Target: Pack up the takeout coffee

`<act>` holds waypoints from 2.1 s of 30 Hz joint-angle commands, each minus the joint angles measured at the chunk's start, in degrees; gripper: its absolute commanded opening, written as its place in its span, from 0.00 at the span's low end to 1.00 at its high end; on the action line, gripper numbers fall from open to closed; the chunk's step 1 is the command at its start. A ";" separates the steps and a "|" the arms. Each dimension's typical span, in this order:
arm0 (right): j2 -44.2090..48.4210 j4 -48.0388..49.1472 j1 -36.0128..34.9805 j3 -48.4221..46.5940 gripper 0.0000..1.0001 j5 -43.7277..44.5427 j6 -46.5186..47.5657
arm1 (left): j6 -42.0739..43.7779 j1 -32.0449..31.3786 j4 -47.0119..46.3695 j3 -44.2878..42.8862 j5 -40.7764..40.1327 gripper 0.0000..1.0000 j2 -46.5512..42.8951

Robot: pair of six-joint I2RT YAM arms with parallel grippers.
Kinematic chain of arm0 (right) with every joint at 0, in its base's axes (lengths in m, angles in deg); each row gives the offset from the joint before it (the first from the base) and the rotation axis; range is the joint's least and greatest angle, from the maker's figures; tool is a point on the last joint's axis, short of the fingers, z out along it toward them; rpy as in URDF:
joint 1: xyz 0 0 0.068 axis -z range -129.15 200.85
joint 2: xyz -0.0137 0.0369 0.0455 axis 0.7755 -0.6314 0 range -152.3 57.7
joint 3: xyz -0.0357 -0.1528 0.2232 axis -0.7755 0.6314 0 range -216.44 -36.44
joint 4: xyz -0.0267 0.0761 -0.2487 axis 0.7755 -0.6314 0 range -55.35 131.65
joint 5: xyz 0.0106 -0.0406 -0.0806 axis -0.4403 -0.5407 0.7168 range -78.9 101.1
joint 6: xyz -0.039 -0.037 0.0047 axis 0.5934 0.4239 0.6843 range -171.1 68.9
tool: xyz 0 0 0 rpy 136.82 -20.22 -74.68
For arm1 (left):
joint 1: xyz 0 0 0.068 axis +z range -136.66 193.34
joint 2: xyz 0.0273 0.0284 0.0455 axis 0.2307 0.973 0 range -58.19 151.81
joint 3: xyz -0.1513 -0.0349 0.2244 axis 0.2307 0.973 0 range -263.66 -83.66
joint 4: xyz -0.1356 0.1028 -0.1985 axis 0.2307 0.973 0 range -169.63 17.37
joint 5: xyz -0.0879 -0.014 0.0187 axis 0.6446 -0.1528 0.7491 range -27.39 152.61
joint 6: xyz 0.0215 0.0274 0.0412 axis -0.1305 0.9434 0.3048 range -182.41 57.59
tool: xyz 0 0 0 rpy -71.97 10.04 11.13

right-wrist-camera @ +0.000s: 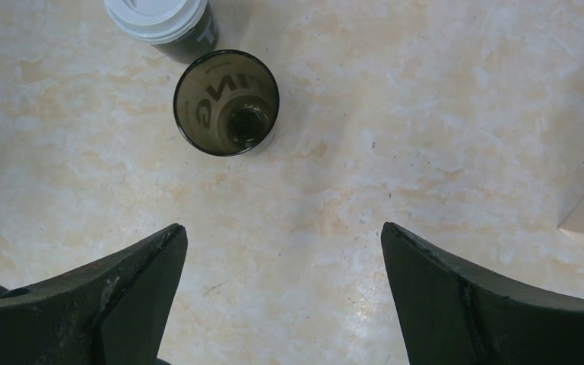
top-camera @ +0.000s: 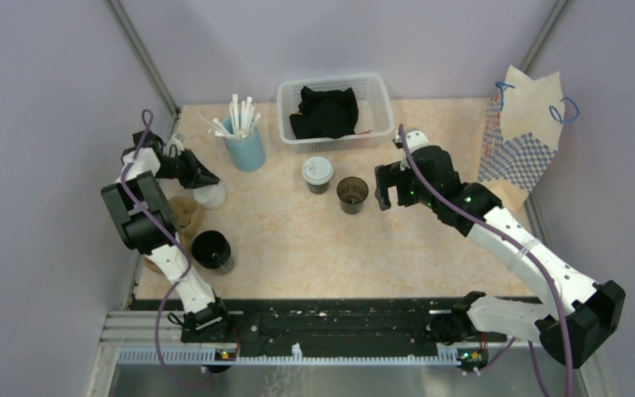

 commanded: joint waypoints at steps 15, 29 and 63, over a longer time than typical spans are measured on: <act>0.09 2.11 -0.97 -2.20 0.99 0.03 0.05 | -1.45 0.22 5.08 -3.54 -8.90 0.00 -3.70; 0.36 1.40 -2.11 -2.77 0.99 1.24 1.08 | -5.43 0.05 10.19 -11.43 -13.97 0.00 -8.98; -1.21 9.69 -2.39 -23.09 0.99 -39.32 -28.83 | -67.31 -39.36 -75.12 18.88 14.71 0.00 -49.72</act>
